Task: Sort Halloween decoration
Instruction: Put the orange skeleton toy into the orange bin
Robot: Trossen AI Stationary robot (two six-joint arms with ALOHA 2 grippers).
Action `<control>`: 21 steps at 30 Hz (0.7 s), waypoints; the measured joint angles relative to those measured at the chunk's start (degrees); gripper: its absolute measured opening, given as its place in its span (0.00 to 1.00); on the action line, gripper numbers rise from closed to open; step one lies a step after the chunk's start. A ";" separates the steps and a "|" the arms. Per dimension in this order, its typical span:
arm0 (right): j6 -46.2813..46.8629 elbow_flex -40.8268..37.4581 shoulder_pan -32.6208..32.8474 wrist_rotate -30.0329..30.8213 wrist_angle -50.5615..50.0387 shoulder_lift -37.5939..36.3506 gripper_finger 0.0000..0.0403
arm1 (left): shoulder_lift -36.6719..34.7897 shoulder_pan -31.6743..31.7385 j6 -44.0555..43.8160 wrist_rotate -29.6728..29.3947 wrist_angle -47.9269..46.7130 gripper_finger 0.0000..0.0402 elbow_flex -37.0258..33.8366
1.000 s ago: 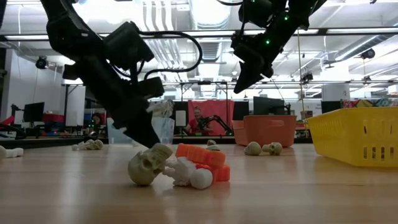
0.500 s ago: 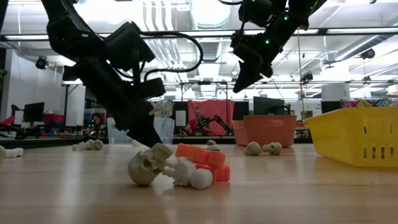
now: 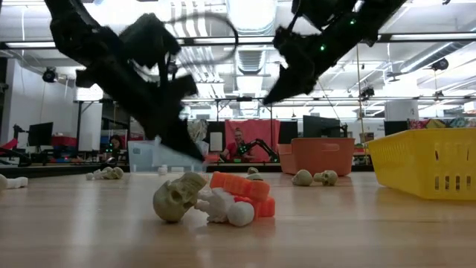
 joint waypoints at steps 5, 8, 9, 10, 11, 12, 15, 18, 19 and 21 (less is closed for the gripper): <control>-5.53 -4.57 3.20 -8.87 17.45 0.00 0.02 | -4.61 -0.99 3.85 0.28 4.62 0.02 0.05; -6.17 -5.64 3.96 -11.34 22.69 0.00 0.03 | -7.13 -2.27 6.71 0.29 7.60 0.02 0.09; -6.19 -5.67 4.05 -11.62 23.17 0.00 0.03 | -7.69 -2.64 7.36 0.34 8.65 0.02 0.11; -6.18 -5.66 4.05 -11.76 23.21 0.00 0.04 | -8.18 -2.96 8.01 0.38 9.63 0.01 0.11; -6.18 -5.65 4.05 -11.92 23.14 0.00 0.05 | -8.56 -3.20 8.52 0.39 11.09 0.01 0.11; -6.13 -5.65 4.05 -12.65 23.16 0.00 0.07 | -8.81 -3.33 9.11 0.39 12.39 0.01 0.18; -5.23 -5.65 4.05 -14.70 23.31 0.00 0.14 | -8.98 -3.48 9.57 0.37 13.98 0.01 0.18; -5.01 -5.65 4.19 -14.90 23.10 0.00 0.22 | -8.98 -3.45 9.78 0.32 15.12 0.01 0.35; -5.07 -5.65 4.21 -14.93 23.09 0.00 0.25 | -8.98 -3.45 10.02 0.31 15.34 0.01 0.51; -5.19 -5.65 4.21 -15.18 23.11 0.00 0.30 | -8.98 -3.45 10.26 -0.22 15.66 0.01 0.64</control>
